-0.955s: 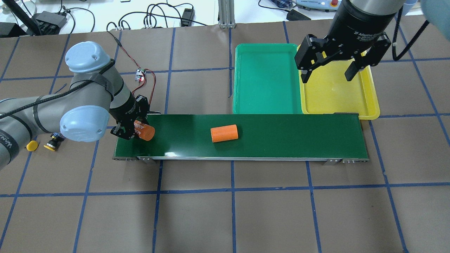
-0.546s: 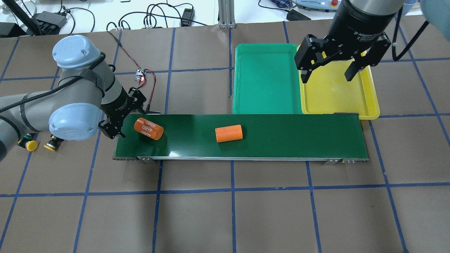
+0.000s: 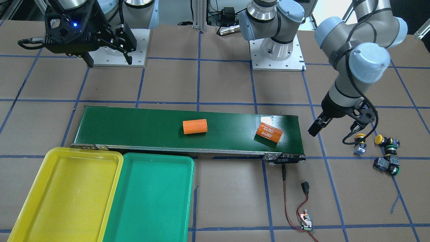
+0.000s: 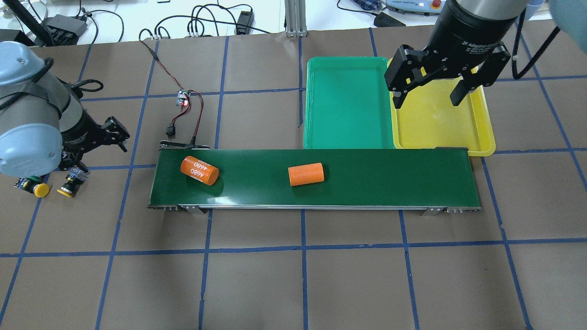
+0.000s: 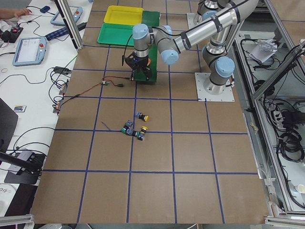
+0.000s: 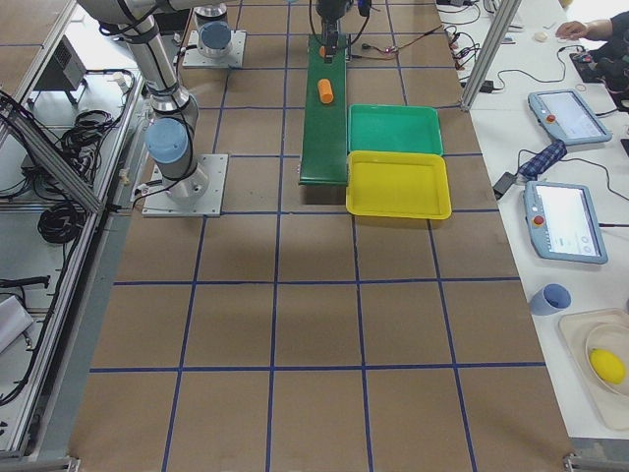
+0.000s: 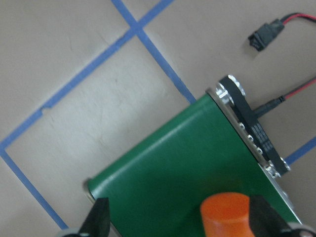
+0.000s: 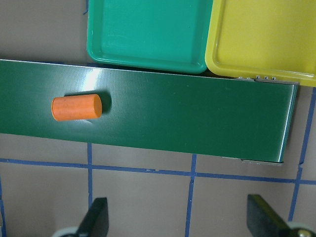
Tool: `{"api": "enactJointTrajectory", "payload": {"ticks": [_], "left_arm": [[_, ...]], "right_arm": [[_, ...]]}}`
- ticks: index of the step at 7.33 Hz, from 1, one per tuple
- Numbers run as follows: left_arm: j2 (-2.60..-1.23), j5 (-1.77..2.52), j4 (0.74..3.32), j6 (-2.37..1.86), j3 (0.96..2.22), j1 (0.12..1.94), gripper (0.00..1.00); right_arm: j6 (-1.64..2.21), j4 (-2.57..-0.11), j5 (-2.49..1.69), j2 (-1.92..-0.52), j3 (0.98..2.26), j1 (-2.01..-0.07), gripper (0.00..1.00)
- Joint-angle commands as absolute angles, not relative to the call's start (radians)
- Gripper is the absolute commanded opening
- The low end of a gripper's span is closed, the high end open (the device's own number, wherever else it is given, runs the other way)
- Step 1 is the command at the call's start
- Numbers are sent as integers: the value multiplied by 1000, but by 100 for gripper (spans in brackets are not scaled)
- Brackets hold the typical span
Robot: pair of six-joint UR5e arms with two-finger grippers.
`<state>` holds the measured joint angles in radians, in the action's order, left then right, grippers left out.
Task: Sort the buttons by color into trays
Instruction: 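Return left gripper to the pile and grasp a green push button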
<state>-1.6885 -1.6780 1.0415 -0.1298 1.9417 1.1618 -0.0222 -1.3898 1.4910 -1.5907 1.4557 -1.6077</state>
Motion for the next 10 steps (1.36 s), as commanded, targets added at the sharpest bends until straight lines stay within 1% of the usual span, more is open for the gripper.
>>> {"api": "enactJointTrajectory", "payload": {"ticks": [1,3,5,7,8,10], "left_arm": [[-1748,-1672,947,307,1939,975,100],[-1822,-1672,829,598,1936,954,100],[-1880,-1664,793,888,1936,934,100],[-1913,-1530,813,925,1939,904,100],[-1933,-1475,808,1087,1939,888,100],[-1948,-1482,811,1121,1937,841,100]], "right_arm": [[-21,-1390,1491,-1591,1456,-1608,100],[-21,-1390,1491,-1591,1456,-1608,100],[-21,-1390,1491,-1591,1456,-1608,100],[-23,-1390,1491,-1591,1456,-1606,100],[-23,-1390,1491,-1591,1456,-1606,100],[-23,-1390,1491,-1591,1456,-1606,100]]}}
